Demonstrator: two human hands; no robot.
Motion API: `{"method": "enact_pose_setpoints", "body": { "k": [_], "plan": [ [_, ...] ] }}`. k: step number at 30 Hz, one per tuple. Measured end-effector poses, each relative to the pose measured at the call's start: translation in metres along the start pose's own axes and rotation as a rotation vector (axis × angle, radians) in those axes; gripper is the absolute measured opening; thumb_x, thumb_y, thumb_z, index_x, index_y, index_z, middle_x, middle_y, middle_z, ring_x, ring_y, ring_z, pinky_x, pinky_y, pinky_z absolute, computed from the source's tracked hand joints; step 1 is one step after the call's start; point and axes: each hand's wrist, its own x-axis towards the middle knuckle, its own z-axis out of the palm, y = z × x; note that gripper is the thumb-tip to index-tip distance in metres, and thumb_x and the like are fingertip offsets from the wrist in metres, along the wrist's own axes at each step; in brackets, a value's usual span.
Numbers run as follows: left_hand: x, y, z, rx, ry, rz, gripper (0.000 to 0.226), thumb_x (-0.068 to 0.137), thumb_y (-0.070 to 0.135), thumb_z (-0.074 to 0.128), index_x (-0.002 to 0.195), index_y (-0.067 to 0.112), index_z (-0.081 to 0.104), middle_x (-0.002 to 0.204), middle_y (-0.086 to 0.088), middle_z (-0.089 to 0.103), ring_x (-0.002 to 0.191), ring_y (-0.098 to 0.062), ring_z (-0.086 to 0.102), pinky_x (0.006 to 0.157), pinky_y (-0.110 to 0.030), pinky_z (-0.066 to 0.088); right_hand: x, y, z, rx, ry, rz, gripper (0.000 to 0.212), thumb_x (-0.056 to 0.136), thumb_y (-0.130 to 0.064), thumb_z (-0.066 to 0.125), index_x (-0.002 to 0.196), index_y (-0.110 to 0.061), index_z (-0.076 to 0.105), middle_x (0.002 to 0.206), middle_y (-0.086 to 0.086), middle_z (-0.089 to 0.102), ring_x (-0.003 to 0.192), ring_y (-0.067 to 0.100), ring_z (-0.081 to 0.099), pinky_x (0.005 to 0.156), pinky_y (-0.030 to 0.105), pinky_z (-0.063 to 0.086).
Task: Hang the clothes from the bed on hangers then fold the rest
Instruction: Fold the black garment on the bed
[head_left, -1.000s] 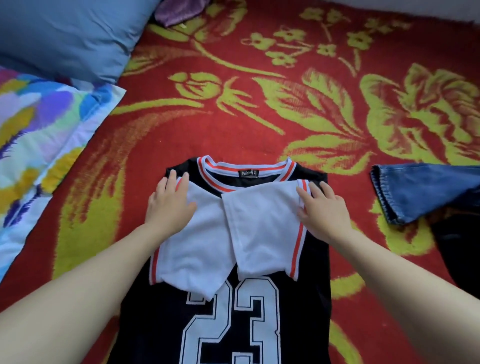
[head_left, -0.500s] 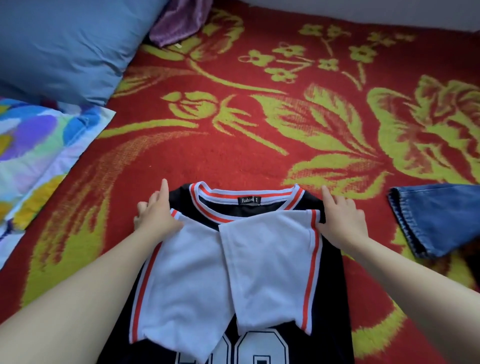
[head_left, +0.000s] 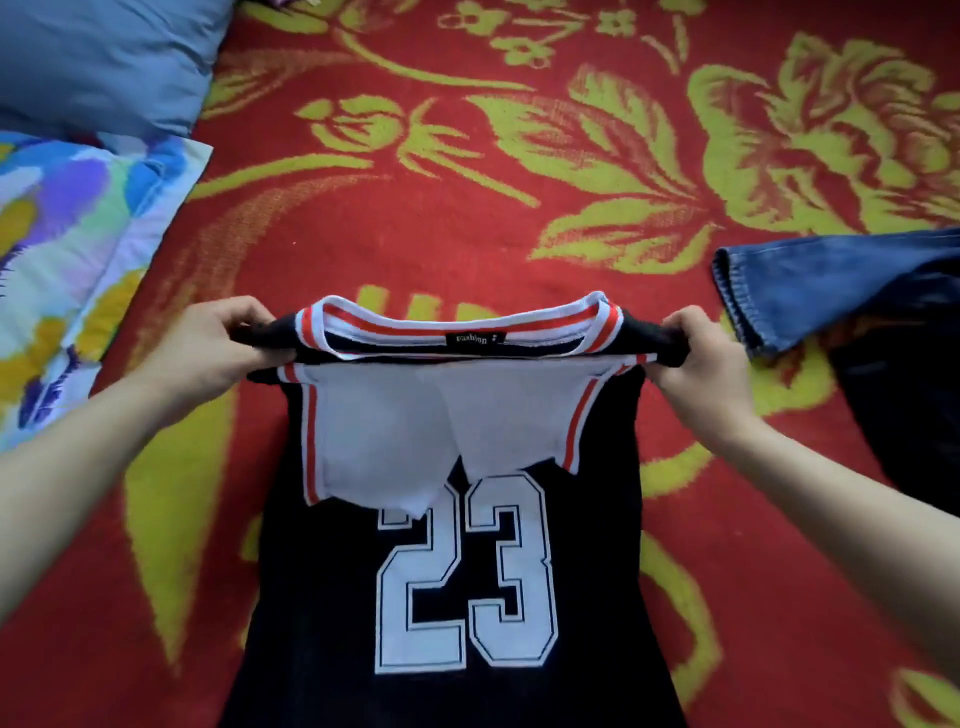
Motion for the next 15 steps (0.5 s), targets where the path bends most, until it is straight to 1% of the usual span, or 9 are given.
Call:
{"method": "enact_pose_setpoints", "body": {
  "k": [2, 4, 7, 8, 9, 11, 13, 14, 15],
  "plan": [
    [-0.045, -0.011, -0.002, 0.134, -0.019, 0.089, 0.015, 0.069, -0.008, 0.072, 0.073, -0.007, 0.057, 0.069, -0.016, 0.058, 0.06, -0.013, 0.056, 0.057, -0.012, 0.043, -0.039, 0.001, -0.01, -0.025, 0.049, -0.142, 0.015, 0.066, 0.004, 0.067, 0.079, 0.003, 0.059, 0.069, 0.02, 0.059, 0.071, 0.039, 0.056, 0.065, 0.043, 0.04],
    [-0.093, -0.028, 0.003, 0.461, -0.055, 0.21, 0.01, 0.06, -0.003, 0.066, 0.067, -0.004, 0.059, 0.075, -0.02, 0.063, 0.071, -0.029, 0.059, 0.066, -0.028, 0.044, -0.083, 0.006, -0.014, -0.147, 0.052, -0.337, 0.013, 0.058, -0.001, 0.061, 0.071, 0.001, 0.06, 0.068, 0.015, 0.061, 0.074, 0.034, 0.054, 0.065, 0.039, 0.038],
    [-0.161, -0.061, 0.03, 0.919, -0.138, 0.268, 0.032, 0.039, -0.005, 0.079, 0.065, 0.002, 0.063, 0.078, -0.016, 0.068, 0.069, -0.037, 0.064, 0.053, -0.044, 0.052, -0.149, 0.025, -0.009, -0.495, -0.124, -0.534, 0.006, 0.061, -0.008, 0.053, 0.064, -0.008, 0.058, 0.066, 0.007, 0.061, 0.076, 0.028, 0.049, 0.064, 0.037, 0.03],
    [-0.179, -0.07, 0.045, 1.019, -0.16, 0.233, 0.043, 0.037, -0.003, 0.083, 0.076, 0.003, 0.067, 0.09, -0.018, 0.068, 0.078, -0.037, 0.065, 0.058, -0.045, 0.053, -0.17, 0.03, -0.004, -0.61, -0.235, -0.571, 0.006, 0.057, -0.008, 0.057, 0.062, -0.01, 0.06, 0.065, 0.007, 0.06, 0.073, 0.029, 0.055, 0.064, 0.038, 0.033],
    [-0.194, -0.074, 0.062, 1.109, -0.212, 0.116, 0.056, 0.045, 0.003, 0.083, 0.099, 0.006, 0.068, 0.113, -0.021, 0.063, 0.099, -0.038, 0.061, 0.074, -0.048, 0.051, -0.187, 0.033, 0.001, -0.709, -0.361, -0.573, 0.012, 0.05, -0.006, 0.065, 0.061, -0.01, 0.062, 0.065, 0.009, 0.061, 0.071, 0.031, 0.06, 0.063, 0.038, 0.04],
    [-0.222, -0.082, 0.096, 1.202, -0.255, 0.011, 0.084, 0.065, 0.018, 0.074, 0.142, 0.02, 0.04, 0.15, -0.021, 0.028, 0.136, -0.037, 0.031, 0.102, -0.051, 0.033, -0.215, 0.032, 0.012, -0.782, -0.539, -0.463, 0.021, 0.044, -0.006, 0.074, 0.063, -0.006, 0.066, 0.075, 0.019, 0.066, 0.074, 0.035, 0.067, 0.059, 0.04, 0.051],
    [-0.236, -0.079, 0.119, 1.125, -0.343, 0.069, 0.095, 0.06, 0.019, 0.076, 0.145, 0.024, 0.034, 0.152, -0.021, 0.025, 0.138, -0.038, 0.028, 0.104, -0.055, 0.031, -0.226, 0.019, 0.022, -0.73, -0.639, -0.345, 0.022, 0.063, -0.01, 0.056, 0.078, -0.004, 0.071, 0.097, 0.027, 0.067, 0.088, 0.04, 0.067, 0.062, 0.044, 0.054],
    [-0.241, -0.081, 0.127, 1.138, -0.397, 0.105, 0.094, 0.066, 0.018, 0.073, 0.148, 0.025, 0.028, 0.154, -0.019, 0.02, 0.14, -0.038, 0.024, 0.106, -0.056, 0.028, -0.23, 0.015, 0.027, -0.716, -0.693, -0.315, 0.039, 0.07, -0.01, 0.043, 0.096, -0.006, 0.071, 0.115, 0.028, 0.061, 0.103, 0.041, 0.062, 0.072, 0.047, 0.053],
    [-0.245, -0.087, 0.132, 1.163, -0.44, 0.12, 0.088, 0.079, 0.02, 0.063, 0.151, 0.027, 0.012, 0.157, -0.017, 0.005, 0.144, -0.036, 0.011, 0.11, -0.054, 0.02, -0.234, 0.01, 0.033, -0.716, -0.718, -0.303, 0.051, 0.077, -0.01, 0.037, 0.123, -0.009, 0.06, 0.137, 0.028, 0.045, 0.124, 0.041, 0.048, 0.089, 0.05, 0.047]
  ]
}}
